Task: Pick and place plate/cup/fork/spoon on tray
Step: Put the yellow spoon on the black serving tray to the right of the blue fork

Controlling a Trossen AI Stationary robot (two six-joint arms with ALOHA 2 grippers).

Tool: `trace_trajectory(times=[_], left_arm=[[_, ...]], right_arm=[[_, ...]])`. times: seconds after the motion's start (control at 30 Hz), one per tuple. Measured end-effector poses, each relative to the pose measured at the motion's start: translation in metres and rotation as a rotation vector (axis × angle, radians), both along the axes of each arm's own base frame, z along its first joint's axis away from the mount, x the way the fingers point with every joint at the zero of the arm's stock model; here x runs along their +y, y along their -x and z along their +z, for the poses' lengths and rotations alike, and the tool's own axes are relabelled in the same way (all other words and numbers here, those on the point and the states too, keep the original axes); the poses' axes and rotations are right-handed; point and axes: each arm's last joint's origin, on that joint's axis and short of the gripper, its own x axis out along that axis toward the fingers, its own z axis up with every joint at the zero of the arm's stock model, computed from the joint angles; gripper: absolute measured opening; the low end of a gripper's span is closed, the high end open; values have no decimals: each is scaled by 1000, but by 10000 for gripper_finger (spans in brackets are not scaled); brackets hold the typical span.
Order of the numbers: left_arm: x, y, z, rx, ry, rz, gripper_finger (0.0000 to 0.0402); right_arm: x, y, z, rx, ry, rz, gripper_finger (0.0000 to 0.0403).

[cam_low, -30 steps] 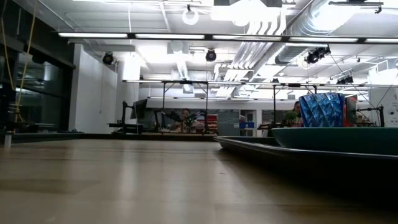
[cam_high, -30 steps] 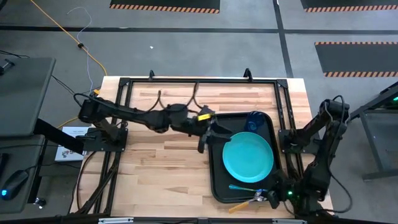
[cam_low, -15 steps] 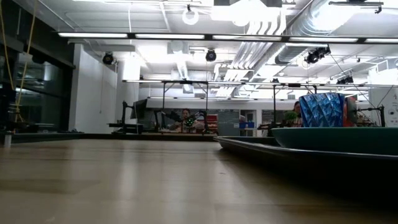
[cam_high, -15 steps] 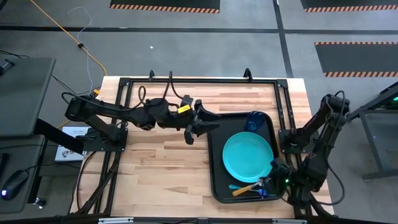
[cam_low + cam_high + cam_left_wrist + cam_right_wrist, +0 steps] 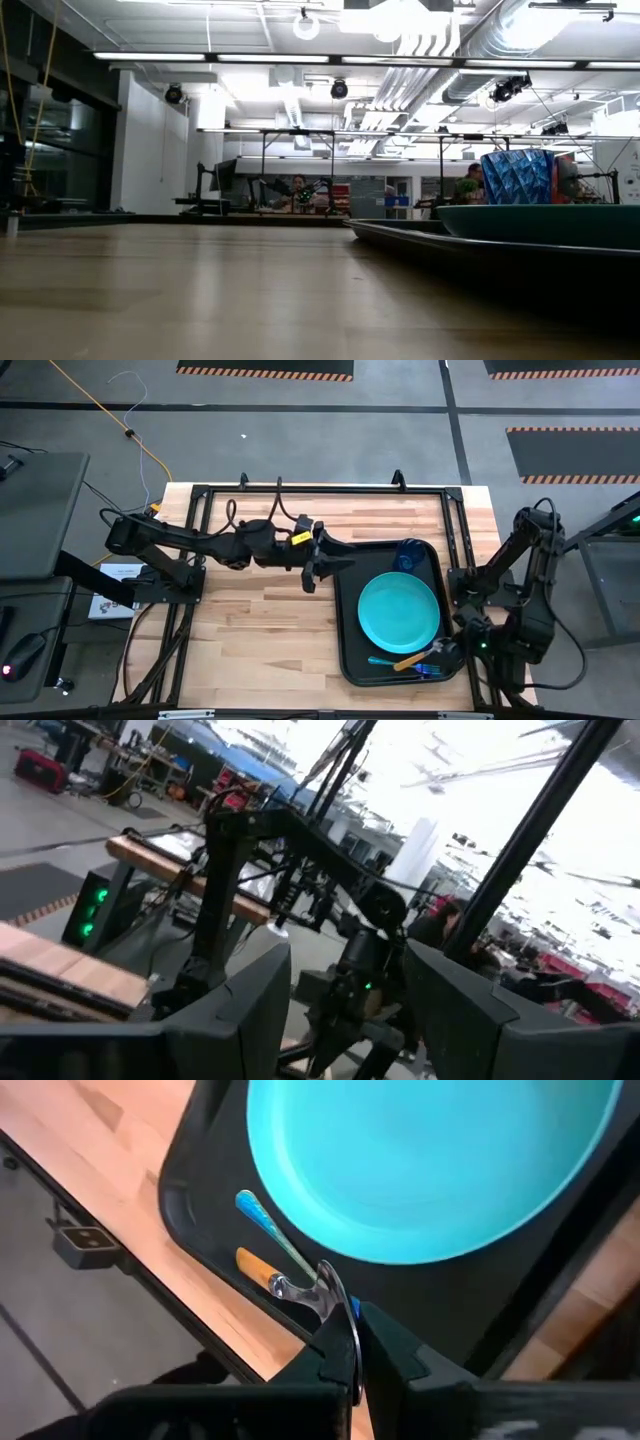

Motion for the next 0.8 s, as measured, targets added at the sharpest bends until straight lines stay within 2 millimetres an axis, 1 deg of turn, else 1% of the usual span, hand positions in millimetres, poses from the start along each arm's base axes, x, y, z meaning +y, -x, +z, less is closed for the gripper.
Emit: trace_trajectory(times=[0.1, 0.3, 0.43, 0.57, 0.8], left_arm=[[0, -1, -6, 67, -10, -17, 184], [-3, 0, -30, 320, -40, -123, 184], [-1, 3, -42, 433, -132, -196, 184], [8, 6, -53, 525, -301, -200, 184], [36, 15, -80, 764, -521, -275, 184]], right_arm=[[2, -2, -2, -11, -26, -5, 0], [1, -3, 0, -64, -24, -7, 0], [-4, -3, 8, -142, -27, -14, 0], [-16, -1, 19, -245, -39, -27, 0], [-47, -3, 41, -462, -7, -120, 0]])
